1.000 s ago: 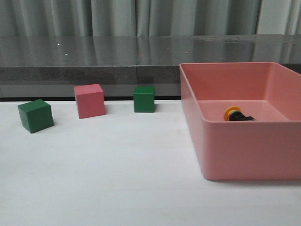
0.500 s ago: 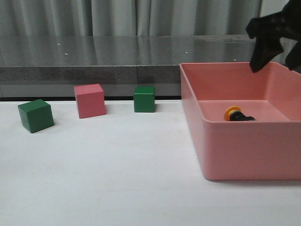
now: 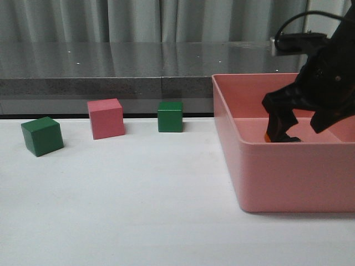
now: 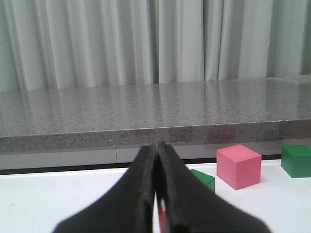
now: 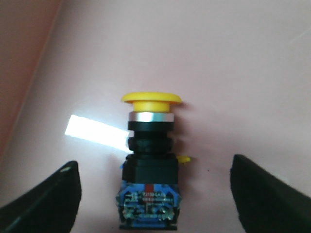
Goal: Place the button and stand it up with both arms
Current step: 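Lower the right gripper into the pink bin and grasp the yellow button, then lift the button out of the bin and lower it onto the table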
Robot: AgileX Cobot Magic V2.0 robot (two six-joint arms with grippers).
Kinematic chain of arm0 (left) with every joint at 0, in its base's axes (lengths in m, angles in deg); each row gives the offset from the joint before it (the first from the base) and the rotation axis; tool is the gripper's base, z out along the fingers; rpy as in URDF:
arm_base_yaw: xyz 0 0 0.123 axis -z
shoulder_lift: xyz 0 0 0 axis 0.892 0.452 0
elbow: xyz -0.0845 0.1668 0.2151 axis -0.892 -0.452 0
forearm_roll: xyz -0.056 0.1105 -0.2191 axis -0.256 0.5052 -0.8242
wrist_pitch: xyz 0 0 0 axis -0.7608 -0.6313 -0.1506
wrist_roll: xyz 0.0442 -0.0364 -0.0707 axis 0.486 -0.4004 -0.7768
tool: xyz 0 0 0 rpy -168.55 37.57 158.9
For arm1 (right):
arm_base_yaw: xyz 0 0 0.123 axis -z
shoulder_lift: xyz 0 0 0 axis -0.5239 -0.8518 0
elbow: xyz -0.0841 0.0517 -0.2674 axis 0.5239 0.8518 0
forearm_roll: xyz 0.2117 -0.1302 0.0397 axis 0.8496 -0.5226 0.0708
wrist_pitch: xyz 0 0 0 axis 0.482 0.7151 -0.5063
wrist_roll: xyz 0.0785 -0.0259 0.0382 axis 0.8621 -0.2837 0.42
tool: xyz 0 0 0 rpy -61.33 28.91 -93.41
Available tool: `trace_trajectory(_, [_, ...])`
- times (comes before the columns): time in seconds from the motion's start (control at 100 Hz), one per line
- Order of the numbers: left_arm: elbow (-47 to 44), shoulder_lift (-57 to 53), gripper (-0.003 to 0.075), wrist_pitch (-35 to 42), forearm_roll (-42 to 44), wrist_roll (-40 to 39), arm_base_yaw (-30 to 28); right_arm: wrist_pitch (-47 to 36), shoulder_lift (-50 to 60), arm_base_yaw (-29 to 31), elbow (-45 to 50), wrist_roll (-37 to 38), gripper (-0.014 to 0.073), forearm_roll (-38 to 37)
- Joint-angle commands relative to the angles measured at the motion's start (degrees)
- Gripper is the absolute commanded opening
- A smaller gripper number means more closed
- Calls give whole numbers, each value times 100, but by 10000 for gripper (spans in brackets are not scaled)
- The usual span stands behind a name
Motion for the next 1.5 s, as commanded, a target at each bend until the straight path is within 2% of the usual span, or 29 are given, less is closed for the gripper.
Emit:
trace_trajectory(0.0, [-265, -178, -20, 444, -53, -44, -9, -352, 33, -4, -174, -75, 617, 14])
trace_trajectory(0.12, [-265, -178, -20, 444, -53, -44, -9, -342, -171, -4, -180, -75, 532, 14])
trace_trajectory(0.29, [-265, -178, -20, 444, -53, -44, -9, -201, -145, -4, -231, -75, 212, 20])
trace_trajectory(0.36, [-265, -178, -20, 444, -53, -44, -9, 59, -52, -4, -364, -75, 117, 20])
trace_trajectory(0.43, [-265, -178, -20, 444, -53, -44, -9, 407, 92, -27, -570, -75, 73, 20])
trace_trajectory(0.57, [-265, -178, -20, 444, -53, -44, -9, 1050, 486, -221, -1113, -75, 69, 25])
trace_trajectory(0.7, [-265, -178, -20, 444, -53, -44, -9, 1298, 730, -721, -1680, -149, 65, 25])
trace_trajectory(0.8, [-265, -178, -20, 444, -53, -44, -9, 1312, 659, -1236, -2128, -823, 65, 25])
trace_trajectory(0.92, [-265, -178, -20, 444, -53, -44, -9, 1305, 380, -1852, -2445, -2075, 65, 25])
trace_trajectory(1.04, [-265, -178, -20, 444, -53, -44, -9, 1306, -64, -2307, -2674, -2844, 65, 36])
trace_trajectory(1.3, [-265, -178, -20, 444, -53, -44, -9, 1221, -1120, -2855, -2954, -3592, 65, 36])
trace_trajectory(1.49, [-265, -178, -20, 444, -53, -44, -9, 1175, -1547, -2917, -3092, -3660, 97, 36])
